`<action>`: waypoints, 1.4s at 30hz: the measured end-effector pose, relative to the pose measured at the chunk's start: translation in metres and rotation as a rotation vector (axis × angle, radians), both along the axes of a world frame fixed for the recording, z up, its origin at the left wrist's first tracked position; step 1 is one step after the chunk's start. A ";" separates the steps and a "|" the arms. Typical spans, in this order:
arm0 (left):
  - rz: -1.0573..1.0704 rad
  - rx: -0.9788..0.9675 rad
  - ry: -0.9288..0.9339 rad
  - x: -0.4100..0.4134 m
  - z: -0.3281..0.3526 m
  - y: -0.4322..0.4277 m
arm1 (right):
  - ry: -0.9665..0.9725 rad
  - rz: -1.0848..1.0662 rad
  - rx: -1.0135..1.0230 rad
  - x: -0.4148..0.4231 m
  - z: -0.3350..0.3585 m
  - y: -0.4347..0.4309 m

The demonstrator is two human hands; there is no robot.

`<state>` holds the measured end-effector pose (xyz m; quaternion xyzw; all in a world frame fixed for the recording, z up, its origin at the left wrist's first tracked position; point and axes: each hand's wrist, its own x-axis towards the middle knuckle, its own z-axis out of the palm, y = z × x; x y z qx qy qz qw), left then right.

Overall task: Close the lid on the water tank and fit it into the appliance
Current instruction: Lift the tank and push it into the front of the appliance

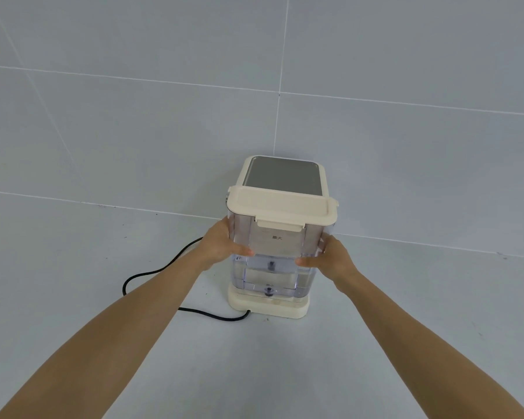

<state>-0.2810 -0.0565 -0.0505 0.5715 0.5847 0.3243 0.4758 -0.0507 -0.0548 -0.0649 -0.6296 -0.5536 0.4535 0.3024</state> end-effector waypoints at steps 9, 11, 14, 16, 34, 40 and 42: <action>0.021 -0.013 0.034 -0.003 -0.016 0.004 | -0.017 -0.012 -0.020 0.000 -0.010 0.001; 0.022 -0.015 0.046 -0.004 -0.018 0.003 | -0.021 -0.008 -0.021 0.000 -0.011 0.000; 0.023 -0.005 0.045 -0.002 -0.018 0.002 | -0.017 -0.007 -0.020 0.000 -0.014 0.000; 0.019 -0.003 0.045 -0.002 -0.019 0.002 | -0.023 -0.006 -0.018 0.000 -0.014 0.000; -0.011 -0.040 0.082 0.001 -0.016 -0.005 | -0.053 -0.012 -0.023 -0.003 -0.014 -0.007; -0.017 -0.038 0.067 0.002 -0.015 -0.007 | -0.026 -0.011 -0.030 -0.004 -0.015 -0.007; -0.017 -0.036 0.072 0.005 -0.011 -0.011 | -0.048 -0.006 -0.024 -0.005 -0.012 -0.011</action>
